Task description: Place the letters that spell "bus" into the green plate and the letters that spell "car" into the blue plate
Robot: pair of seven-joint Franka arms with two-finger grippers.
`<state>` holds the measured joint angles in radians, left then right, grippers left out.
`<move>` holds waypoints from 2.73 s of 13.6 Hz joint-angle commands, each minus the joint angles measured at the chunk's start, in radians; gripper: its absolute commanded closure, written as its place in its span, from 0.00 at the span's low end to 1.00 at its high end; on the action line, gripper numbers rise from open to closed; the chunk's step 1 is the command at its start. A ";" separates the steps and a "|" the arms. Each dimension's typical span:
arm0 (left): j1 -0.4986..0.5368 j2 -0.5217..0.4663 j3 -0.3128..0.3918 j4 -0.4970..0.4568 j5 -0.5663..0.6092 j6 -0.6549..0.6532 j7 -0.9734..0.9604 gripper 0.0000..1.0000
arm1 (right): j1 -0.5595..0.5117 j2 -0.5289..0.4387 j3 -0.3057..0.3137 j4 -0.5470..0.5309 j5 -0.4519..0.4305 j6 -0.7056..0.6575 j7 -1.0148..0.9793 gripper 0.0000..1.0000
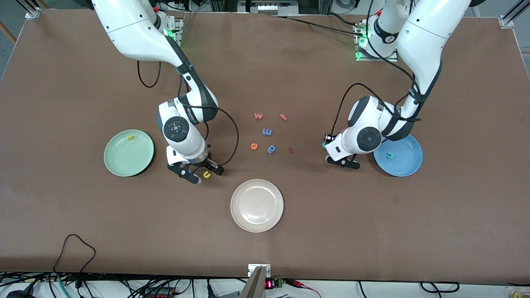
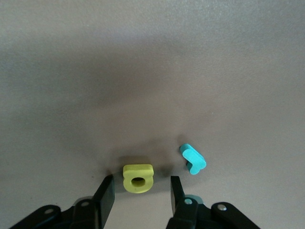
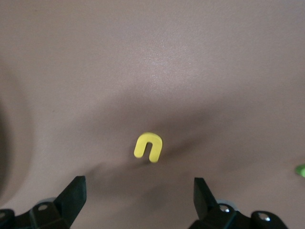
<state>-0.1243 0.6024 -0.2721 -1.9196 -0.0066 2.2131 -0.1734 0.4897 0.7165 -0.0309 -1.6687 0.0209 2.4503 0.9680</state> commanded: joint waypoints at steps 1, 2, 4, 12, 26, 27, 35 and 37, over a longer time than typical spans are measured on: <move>-0.003 -0.023 0.002 -0.021 -0.001 0.011 0.002 0.51 | 0.006 0.037 -0.020 0.044 -0.004 -0.004 0.015 0.01; -0.003 -0.023 0.002 -0.021 0.005 0.011 0.003 0.53 | 0.004 0.038 -0.021 0.044 -0.004 -0.004 0.015 0.05; -0.003 -0.021 0.002 -0.021 0.026 0.011 0.002 0.55 | 0.004 0.044 -0.021 0.053 -0.006 -0.004 0.012 0.16; -0.005 -0.006 0.005 -0.019 0.063 0.030 -0.015 0.58 | 0.003 0.063 -0.021 0.057 -0.006 -0.004 0.003 0.50; 0.011 -0.003 0.007 -0.010 0.068 0.030 -0.028 0.80 | -0.138 -0.179 -0.034 -0.113 -0.015 -0.215 -0.331 1.00; 0.011 -0.009 0.008 -0.010 0.068 0.028 -0.026 0.82 | -0.175 -0.239 -0.034 -0.165 -0.015 -0.261 -0.392 1.00; 0.173 -0.153 0.014 -0.006 0.077 -0.131 0.023 0.83 | -0.447 -0.384 -0.032 -0.401 -0.019 -0.332 -0.811 0.87; 0.273 -0.153 0.013 -0.006 0.118 -0.133 0.122 0.83 | -0.447 -0.376 -0.032 -0.396 -0.025 -0.312 -0.815 0.60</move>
<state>0.0542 0.4655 -0.2500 -1.9081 0.0771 2.0919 -0.1363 0.0443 0.3489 -0.0824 -2.0561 0.0109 2.1143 0.1601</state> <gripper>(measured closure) 0.749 0.718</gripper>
